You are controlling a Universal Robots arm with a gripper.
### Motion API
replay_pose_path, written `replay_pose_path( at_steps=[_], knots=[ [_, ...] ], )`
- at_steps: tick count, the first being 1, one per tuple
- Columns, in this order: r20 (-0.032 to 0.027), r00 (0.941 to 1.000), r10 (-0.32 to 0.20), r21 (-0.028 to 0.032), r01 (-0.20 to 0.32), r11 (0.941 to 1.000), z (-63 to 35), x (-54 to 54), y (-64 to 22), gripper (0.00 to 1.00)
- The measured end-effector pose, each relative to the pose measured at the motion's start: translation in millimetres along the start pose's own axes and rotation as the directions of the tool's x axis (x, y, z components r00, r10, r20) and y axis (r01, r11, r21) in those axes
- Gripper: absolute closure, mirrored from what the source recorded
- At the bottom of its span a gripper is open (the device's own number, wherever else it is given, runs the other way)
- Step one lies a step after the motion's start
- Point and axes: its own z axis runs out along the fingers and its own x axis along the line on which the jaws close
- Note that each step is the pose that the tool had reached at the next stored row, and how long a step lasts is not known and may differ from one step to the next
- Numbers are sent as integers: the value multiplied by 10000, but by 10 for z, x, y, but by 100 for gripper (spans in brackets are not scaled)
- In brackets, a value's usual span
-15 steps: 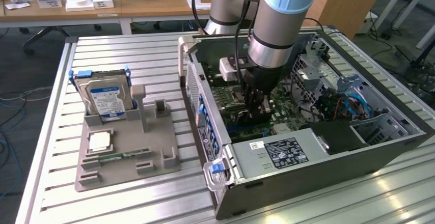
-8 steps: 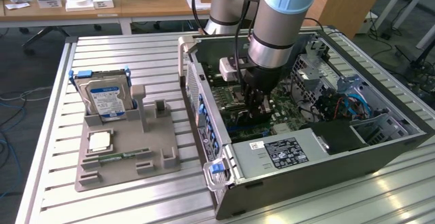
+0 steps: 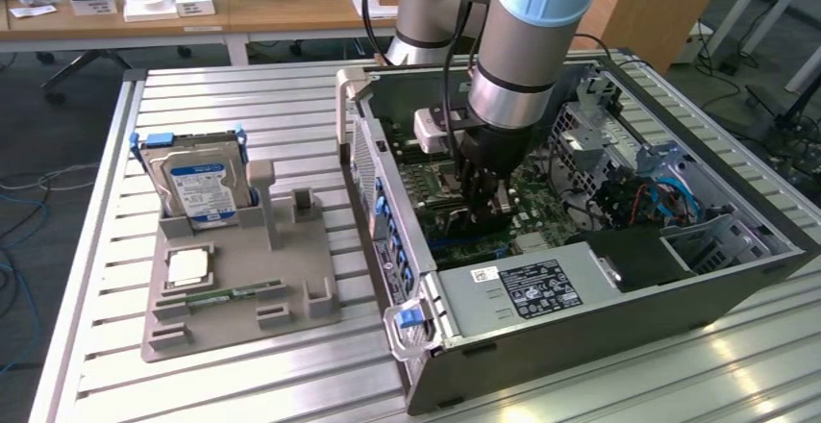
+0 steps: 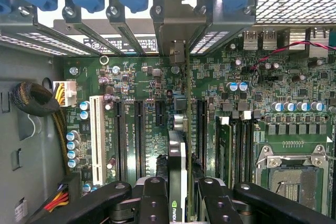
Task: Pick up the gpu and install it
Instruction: 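Insert the gpu into the slot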
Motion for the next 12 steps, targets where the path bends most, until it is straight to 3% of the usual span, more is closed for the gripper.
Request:
replay_pose_path(
  at_steps=[12],
  knots=[
    [-3,10000,0,-1,0,10000,26,1,3,73]
  ],
)
